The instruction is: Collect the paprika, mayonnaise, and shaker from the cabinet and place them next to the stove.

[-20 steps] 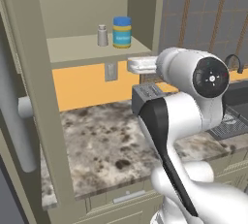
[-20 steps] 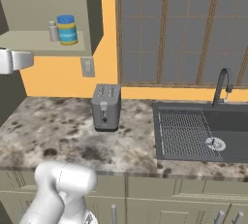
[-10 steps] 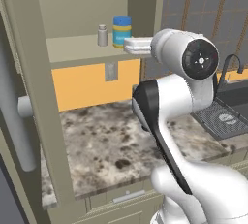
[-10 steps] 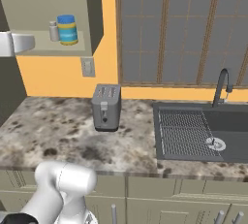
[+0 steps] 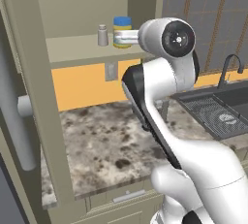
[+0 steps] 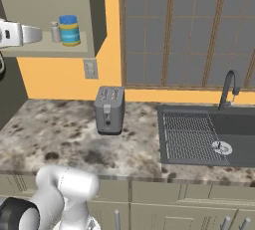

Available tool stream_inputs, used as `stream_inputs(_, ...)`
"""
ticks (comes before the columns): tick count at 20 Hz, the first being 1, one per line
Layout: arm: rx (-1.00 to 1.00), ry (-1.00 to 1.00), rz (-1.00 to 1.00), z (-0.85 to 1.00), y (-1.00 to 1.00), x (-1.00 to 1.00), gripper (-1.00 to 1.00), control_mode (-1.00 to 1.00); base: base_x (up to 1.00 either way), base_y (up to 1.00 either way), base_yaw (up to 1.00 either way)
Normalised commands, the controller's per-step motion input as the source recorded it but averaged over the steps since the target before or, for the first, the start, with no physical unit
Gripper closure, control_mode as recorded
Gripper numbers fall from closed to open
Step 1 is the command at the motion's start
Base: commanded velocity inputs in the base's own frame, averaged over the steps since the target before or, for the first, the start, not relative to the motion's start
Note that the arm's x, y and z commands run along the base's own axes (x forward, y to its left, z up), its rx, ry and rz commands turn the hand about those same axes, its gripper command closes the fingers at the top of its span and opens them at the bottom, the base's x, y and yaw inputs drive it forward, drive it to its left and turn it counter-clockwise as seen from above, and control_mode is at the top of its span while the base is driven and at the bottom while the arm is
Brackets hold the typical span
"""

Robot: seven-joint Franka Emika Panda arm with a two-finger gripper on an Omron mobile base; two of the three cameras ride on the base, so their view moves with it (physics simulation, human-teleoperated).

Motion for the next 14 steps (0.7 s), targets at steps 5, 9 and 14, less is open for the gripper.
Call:
stream_inputs(5, 0.0, 0.11, 0.0, 0.2, -0.03, 0.61, -1.0, -1.0, 0.0, 0.0, 0.0)
stream_inputs(9, 0.02, 0.07, -0.02, 0.0, 0.0, 0.62, -1.0, -1.0, 0.0, 0.0, 0.0)
stream_inputs(14, 0.0, 0.08, -0.02, 0.0, 0.0, 0.62, -1.0, -1.0, 0.0, 0.0, 0.0)
